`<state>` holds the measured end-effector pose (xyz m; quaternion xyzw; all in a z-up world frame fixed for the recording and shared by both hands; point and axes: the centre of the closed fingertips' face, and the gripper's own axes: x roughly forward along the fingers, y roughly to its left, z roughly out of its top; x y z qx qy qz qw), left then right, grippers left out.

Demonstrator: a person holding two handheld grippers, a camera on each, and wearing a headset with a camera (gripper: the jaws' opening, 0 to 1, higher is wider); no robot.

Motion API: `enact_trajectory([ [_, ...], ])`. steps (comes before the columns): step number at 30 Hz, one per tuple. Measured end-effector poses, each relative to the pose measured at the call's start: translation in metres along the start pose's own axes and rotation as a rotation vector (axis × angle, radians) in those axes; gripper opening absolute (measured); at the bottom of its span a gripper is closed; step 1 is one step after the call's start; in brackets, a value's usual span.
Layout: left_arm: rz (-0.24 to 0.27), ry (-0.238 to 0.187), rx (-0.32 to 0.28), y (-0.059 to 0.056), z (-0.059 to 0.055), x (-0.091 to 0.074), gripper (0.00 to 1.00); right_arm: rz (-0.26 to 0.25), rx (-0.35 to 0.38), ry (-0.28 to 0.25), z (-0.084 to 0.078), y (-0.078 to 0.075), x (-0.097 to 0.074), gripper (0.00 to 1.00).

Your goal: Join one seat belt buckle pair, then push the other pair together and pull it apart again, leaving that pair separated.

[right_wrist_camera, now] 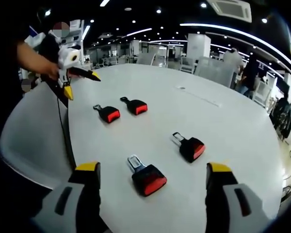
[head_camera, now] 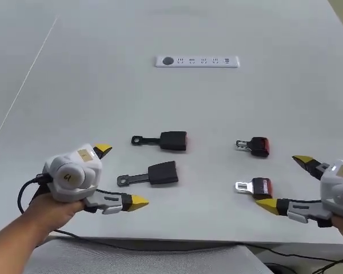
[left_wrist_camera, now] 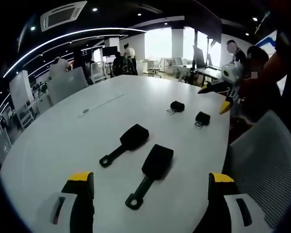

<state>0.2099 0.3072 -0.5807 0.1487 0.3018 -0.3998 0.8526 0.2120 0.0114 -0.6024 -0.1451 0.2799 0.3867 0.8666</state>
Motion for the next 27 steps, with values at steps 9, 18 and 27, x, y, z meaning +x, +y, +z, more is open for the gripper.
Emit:
enact_trajectory([
  [9, -0.021, 0.012, 0.001, -0.001, 0.0, 0.012, 1.0, 0.03, 0.01, 0.031, -0.008, 0.004, 0.006, 0.87],
  [18, -0.051, 0.041, 0.02, -0.002, -0.004, 0.024, 0.98, 0.057, 0.013, 0.052, -0.012, 0.002, 0.01, 0.85],
  [27, -0.083, 0.067, 0.019, 0.0, -0.01, 0.04, 0.96, 0.1, 0.015, 0.092, -0.021, 0.002, 0.02, 0.82],
])
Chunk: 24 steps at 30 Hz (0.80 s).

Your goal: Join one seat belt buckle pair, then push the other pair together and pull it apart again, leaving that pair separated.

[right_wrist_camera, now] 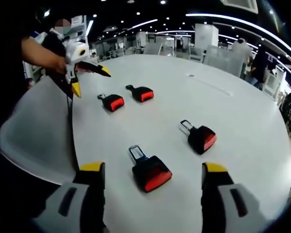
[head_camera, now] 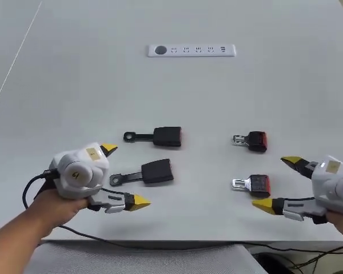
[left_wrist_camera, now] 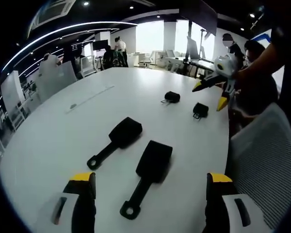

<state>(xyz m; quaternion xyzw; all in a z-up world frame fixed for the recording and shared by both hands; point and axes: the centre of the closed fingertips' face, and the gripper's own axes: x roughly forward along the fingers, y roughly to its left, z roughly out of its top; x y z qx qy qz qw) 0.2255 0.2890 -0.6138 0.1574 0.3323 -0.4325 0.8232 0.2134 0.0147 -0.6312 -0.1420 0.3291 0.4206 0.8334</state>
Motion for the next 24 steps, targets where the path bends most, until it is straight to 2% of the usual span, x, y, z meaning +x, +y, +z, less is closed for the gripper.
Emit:
enact_trajectory([
  [8, -0.03, 0.021, -0.009, 0.002, -0.003, 0.015, 0.93, 0.045, -0.009, 0.034, -0.008, 0.0, 0.007, 0.77],
  [17, -0.073, 0.04, -0.005, -0.002, -0.003, 0.033, 0.89, 0.096, -0.027, 0.082, -0.016, -0.002, 0.013, 0.72],
  [24, -0.117, 0.077, 0.012, -0.006, -0.013, 0.048, 0.81, 0.136, -0.028, 0.11, -0.023, -0.003, 0.018, 0.68],
])
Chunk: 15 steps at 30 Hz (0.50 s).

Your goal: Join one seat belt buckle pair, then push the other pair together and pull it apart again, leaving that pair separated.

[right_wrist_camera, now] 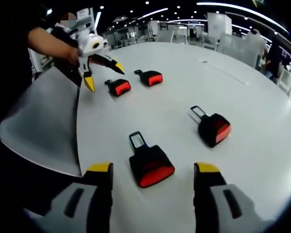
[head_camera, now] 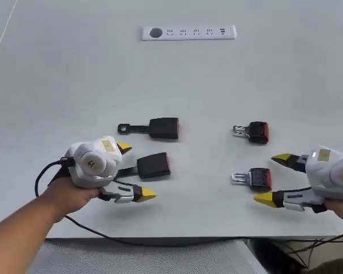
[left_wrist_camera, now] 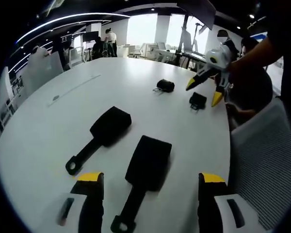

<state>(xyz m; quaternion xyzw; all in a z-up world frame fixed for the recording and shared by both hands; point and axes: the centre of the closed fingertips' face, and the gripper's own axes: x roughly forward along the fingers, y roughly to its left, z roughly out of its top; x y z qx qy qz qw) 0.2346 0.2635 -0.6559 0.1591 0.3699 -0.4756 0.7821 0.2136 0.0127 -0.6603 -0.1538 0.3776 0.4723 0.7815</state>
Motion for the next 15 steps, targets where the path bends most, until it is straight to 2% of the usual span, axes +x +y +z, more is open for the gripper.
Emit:
enact_trajectory([
  [3, -0.01, 0.031, 0.026, 0.0, -0.006, 0.005, 0.8, 0.033, 0.013, 0.011, -0.001, 0.004, 0.002, 0.64],
  [5, -0.017, 0.043, 0.028, 0.0, -0.008, 0.008, 0.78, 0.041, -0.005, 0.03, -0.004, 0.004, 0.004, 0.62],
  [12, -0.031, 0.045, 0.023, 0.001, -0.005, 0.017, 0.7, 0.07, -0.028, 0.031, -0.004, 0.003, 0.005, 0.58],
  [15, -0.032, 0.044, 0.056, 0.001, -0.002, 0.021, 0.7, 0.085, -0.047, 0.043, -0.005, 0.004, 0.004, 0.57],
])
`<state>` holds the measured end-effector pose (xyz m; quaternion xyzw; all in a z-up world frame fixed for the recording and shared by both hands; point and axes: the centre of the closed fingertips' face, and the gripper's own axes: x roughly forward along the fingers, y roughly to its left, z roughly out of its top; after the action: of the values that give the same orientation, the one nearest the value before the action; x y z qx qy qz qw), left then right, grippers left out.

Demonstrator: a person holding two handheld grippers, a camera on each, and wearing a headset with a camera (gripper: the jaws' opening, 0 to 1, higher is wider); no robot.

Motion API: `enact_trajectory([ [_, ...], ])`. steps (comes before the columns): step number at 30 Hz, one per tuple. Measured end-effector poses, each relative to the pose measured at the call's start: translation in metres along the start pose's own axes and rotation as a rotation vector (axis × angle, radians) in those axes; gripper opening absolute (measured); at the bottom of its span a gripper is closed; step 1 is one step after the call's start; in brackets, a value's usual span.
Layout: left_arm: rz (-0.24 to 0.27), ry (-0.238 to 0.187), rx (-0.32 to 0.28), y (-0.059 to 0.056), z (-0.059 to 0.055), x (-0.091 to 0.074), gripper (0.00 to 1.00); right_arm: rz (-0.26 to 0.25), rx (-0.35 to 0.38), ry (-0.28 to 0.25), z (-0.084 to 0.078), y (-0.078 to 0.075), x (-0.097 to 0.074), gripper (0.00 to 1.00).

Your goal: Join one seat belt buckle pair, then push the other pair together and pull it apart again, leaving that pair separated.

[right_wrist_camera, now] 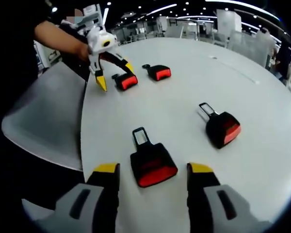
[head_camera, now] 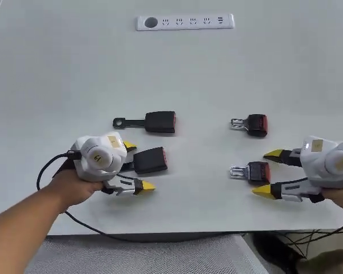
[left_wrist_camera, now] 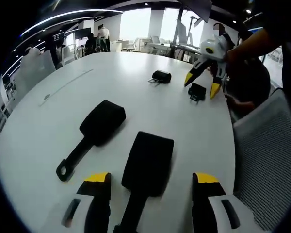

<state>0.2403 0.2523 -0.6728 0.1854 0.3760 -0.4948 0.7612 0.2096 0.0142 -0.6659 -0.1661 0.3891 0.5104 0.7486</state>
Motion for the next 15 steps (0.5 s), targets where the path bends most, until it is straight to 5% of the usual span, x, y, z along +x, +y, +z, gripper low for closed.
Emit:
enact_trajectory([
  [4, -0.004, -0.003, 0.013, 0.0012, 0.0045, 0.0022, 0.69, 0.023, -0.023, 0.009, -0.0007, 0.0018, -0.0004, 0.54],
  [9, -0.009, 0.023, 0.106, 0.0012, 0.0005, 0.0036, 0.65, 0.06, -0.057, 0.024, -0.0016, 0.0038, -0.0015, 0.46],
  [15, -0.025, 0.032, 0.158, 0.0004, 0.0007, 0.0031, 0.47, 0.086, -0.065, 0.036, -0.0009, 0.0044, -0.0011, 0.45],
])
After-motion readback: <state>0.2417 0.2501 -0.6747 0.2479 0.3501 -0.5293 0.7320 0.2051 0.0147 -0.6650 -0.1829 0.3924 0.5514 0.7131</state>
